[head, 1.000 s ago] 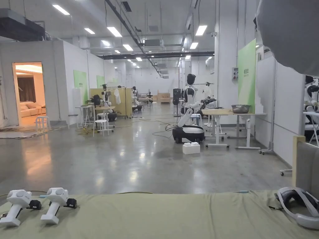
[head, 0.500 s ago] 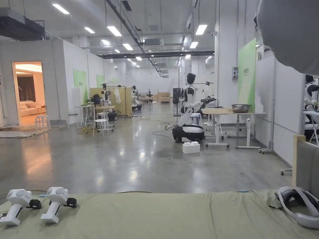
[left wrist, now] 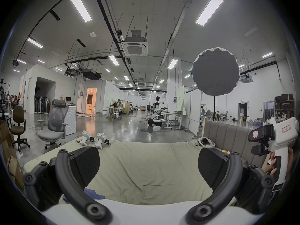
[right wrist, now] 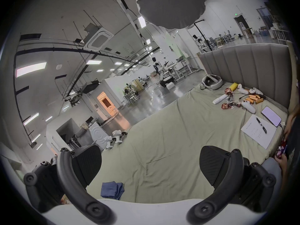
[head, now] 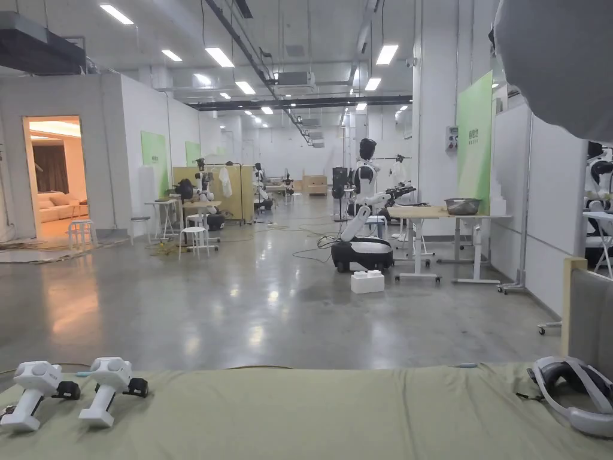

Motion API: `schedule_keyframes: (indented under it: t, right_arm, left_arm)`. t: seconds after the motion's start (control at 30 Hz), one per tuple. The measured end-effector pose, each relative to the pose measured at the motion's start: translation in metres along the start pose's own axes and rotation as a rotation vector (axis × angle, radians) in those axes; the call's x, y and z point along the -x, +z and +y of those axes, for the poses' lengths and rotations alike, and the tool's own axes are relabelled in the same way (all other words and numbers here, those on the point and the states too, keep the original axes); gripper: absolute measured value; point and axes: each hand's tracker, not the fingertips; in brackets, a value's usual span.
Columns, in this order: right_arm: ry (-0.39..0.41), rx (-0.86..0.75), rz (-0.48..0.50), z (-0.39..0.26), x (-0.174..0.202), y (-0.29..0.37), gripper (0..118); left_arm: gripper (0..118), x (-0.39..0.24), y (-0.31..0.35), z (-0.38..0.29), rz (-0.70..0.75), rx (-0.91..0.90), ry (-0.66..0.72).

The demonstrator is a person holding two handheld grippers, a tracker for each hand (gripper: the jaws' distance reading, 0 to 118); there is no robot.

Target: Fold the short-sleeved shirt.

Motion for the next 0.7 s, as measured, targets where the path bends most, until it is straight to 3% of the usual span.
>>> schedule_keyframes:
  t: [0.13,0.3,0.47,0.7]
  right_arm:
    - [-0.007,0.006,-0.055,0.0033,0.0013,0.0002,118]
    - [-0.016,0.015,-0.044,0.0018,-0.0008,0.0011,118]
    - [0.036,0.017,-0.091,-0.0011,0.0041,-0.0015,118]
    - [0.055,0.043,-0.086,-0.0047,0.0057,-0.0044,118]
  left_arm:
    - [118,-0.0007,0.0001,-0.0008,0.003,0.001,0.001]
    - [118,-0.0009,0.0005,-0.0002,-0.009,0.004,0.01]
    - [118,-0.0014,0.0,0.0001,-0.011,0.006,0.004]
    - [118,-0.0022,-0.0009,-0.0003,-0.017,0.011,-0.001]
